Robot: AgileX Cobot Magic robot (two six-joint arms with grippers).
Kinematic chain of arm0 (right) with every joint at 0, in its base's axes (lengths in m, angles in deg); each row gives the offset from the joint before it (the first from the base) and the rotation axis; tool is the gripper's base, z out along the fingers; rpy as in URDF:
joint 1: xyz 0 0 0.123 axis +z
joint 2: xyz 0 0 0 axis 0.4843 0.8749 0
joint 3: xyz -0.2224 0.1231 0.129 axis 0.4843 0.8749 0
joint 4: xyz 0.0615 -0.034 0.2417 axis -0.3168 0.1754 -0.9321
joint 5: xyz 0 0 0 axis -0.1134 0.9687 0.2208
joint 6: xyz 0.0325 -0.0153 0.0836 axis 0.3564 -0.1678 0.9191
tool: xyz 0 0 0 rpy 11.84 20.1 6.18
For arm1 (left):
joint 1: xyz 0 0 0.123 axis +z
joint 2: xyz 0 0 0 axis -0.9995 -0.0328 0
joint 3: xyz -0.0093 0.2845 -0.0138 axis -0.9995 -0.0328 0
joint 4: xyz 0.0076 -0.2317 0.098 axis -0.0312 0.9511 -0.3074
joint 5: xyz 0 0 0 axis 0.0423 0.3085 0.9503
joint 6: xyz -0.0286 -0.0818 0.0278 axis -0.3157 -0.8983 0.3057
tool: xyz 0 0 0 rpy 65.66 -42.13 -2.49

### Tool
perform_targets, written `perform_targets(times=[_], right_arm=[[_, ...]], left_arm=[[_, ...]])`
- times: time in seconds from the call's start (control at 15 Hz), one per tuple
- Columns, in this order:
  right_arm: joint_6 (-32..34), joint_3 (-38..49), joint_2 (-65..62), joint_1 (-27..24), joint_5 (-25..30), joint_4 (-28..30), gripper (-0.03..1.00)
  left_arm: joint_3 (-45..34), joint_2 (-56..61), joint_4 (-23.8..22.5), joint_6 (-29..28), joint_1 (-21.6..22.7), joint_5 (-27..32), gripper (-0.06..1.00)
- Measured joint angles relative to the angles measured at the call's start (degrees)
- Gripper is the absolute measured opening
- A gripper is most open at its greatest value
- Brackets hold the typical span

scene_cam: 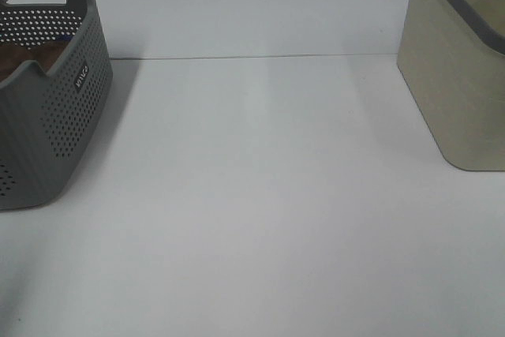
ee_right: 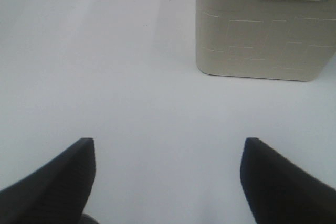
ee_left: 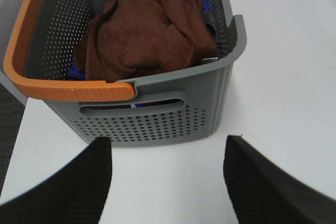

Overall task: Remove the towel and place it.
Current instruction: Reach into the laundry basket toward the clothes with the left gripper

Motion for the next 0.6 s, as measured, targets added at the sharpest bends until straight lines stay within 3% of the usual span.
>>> perform_targets(times=[0.33,0.6], right_arm=[[0.0,0.0,0.0,0.0,0.0,0.0,0.73],[0.0,0.0,0.0,0.0,0.0,0.0,0.73]], left_arm=[[15.07,-24.69,-8.02,-8.88,0.0,-1.43,0.6],[29.22,-43.95,-9.51,-11.17,0.0,0.57,0.6]])
